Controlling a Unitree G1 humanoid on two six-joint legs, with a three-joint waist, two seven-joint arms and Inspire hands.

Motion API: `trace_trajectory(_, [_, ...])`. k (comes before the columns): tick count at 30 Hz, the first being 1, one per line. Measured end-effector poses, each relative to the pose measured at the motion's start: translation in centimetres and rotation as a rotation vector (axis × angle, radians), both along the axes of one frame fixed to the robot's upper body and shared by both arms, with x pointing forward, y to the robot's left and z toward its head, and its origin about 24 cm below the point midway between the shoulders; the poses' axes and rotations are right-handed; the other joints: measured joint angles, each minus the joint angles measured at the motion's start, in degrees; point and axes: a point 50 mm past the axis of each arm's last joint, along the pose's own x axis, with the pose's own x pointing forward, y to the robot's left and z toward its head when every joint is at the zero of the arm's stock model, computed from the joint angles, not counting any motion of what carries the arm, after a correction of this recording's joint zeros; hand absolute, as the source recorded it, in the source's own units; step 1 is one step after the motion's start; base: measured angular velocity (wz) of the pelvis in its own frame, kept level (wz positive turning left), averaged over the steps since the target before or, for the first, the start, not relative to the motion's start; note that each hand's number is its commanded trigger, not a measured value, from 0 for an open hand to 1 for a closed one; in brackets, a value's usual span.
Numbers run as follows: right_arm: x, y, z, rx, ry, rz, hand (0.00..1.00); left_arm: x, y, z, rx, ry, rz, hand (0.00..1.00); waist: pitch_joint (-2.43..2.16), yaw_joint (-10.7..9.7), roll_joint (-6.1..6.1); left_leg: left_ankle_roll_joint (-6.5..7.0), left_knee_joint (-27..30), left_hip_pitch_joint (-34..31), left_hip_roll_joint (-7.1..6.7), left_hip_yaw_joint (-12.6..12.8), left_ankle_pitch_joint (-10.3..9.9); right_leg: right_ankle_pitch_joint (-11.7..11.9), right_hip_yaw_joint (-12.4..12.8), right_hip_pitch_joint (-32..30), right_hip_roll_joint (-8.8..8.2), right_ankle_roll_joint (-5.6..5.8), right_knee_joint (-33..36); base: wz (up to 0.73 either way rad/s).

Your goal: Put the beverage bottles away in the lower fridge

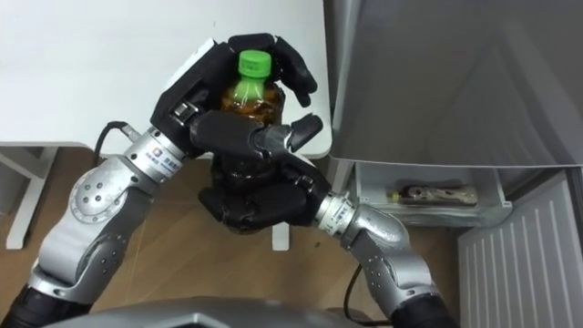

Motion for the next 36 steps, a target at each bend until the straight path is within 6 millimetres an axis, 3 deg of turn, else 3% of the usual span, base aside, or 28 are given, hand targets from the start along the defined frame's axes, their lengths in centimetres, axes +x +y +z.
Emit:
trace_trajectory(1, [0.0, 0.0, 0.0, 0.001, 0.002, 0.0, 1.0, 0.0, 0.0, 0.0, 0.001, 0.0, -0.001, 1.0, -0.02, 0.07, -0.12, 0.0, 0.0, 0.03, 0.0, 0.0, 0.0, 0.0, -0.01, 0.04, -0.01, 0.0, 0.0, 0.0])
trace_trajectory(10, [-0.3, 0.0, -0.4, 0.001, 0.039, 0.019, 1.0, -0.3, 0.1, -0.8, 0.0, 0.034, -0.012, 1.0, 0.5, -0.2, -1.11, 0.0, -0.02, -0.42, -0.07, -0.85, -0.02, -0.01, -0.97, 0.42, -0.08, 0.02, -0.07, 0.04])
trace_trajectory(18, [-2.6, 0.0, -3.1, -0.113, 0.256, 0.046, 1.0, -1.8, 0.9, -6.4, -0.105, 0.333, 0.044, 1.0, 0.07, -0.14, -1.76, -0.09, -0.09, -0.45, -0.27, -1.05, 0.05, -0.03, -1.36, 0.71, 0.04, 0.05, -1.8, 0.03])
trace_trajectory(26, [-2.9, 0.0, -3.6, -0.156, 0.295, 0.064, 1.0, -2.2, 1.2, -7.8, -0.166, 0.417, 0.053, 1.0, -0.1, 0.28, -2.36, -0.09, -0.12, -0.83, -0.33, -2.01, 0.04, -0.03, -2.01, 0.93, -0.04, 0.05, -1.8, 0.04])
trace_trajectory(27, [-3.0, 0.0, -3.7, -0.162, 0.305, 0.067, 1.0, -2.2, 1.2, -8.1, -0.179, 0.435, 0.056, 0.75, -0.1, 0.47, -2.38, -0.09, -0.06, -0.83, -0.32, -2.12, 0.04, -0.03, -2.16, 0.97, -0.05, 0.05, -1.77, 0.04])
trace_trajectory(28, [-3.0, -0.1, -3.8, -0.167, 0.31, 0.069, 1.0, -2.3, 1.3, -8.3, -0.182, 0.443, 0.057, 0.0, -0.11, 0.65, -2.41, -0.1, -0.06, -0.83, -0.3, -2.12, 0.04, -0.03, -2.28, 0.97, -0.06, 0.05, -1.74, 0.0])
trace_trajectory(32, [-3.1, -0.1, -4.0, -0.178, 0.336, 0.071, 1.0, -2.4, 1.3, -8.7, -0.214, 0.496, 0.066, 0.0, -0.05, 1.52, -2.78, -0.11, -0.12, -1.4, -0.24, -2.06, 0.02, -0.04, -2.72, 0.61, -0.04, 0.04, -1.64, 0.02])
trace_trajectory(36, [-2.9, -0.1, -4.0, -0.214, 0.331, 0.059, 1.0, -2.5, 1.6, -9.2, -0.284, 0.565, 0.082, 0.0, -0.27, 2.57, -3.27, -0.1, 0.0, -1.81, -0.35, -2.03, 0.04, -0.15, -2.7, 0.31, -0.08, 0.07, -1.84, 0.0])
